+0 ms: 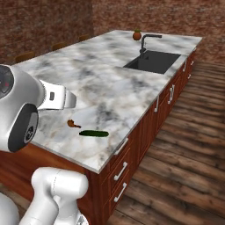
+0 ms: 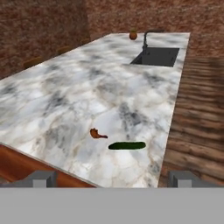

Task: Open the fridge, remove the kiwi, cucumber, and chicken drumstick, and place them on any counter.

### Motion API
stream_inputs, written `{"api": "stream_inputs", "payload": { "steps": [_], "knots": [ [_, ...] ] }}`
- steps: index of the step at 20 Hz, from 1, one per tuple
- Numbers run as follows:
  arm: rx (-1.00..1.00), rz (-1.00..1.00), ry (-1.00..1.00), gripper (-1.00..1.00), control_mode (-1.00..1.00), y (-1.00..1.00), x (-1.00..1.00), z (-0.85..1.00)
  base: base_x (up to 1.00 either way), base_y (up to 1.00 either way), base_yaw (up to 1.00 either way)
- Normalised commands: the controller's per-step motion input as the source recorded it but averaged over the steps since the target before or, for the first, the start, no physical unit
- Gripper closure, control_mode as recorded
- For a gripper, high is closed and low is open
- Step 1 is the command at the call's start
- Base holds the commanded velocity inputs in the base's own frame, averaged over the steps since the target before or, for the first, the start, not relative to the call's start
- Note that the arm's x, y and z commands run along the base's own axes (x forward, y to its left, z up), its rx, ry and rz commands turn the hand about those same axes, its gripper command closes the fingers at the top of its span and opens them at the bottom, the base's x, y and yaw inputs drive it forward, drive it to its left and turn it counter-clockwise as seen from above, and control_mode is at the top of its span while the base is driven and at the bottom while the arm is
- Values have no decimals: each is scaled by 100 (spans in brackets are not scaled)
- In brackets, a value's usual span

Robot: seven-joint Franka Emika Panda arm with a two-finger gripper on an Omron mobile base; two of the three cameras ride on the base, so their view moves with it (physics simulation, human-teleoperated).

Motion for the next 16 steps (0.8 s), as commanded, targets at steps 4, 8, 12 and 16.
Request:
{"api": "stream_inputs", "payload": {
  "steps": [4, 8, 12, 16],
  "knots": [
    [-1, 0, 0, -100, -100, 0, -12, 4, 0, 0, 0],
    [-5, -1, 1, -100, -100, 0, -36, 12, 0, 0, 0],
    [-4, -2, 4, -100, 100, 0, -19, 5, -26, 0, 0],
    [0, 0, 0, -100, 100, 0, 0, 0, -90, -5, 0]
  ]
}}
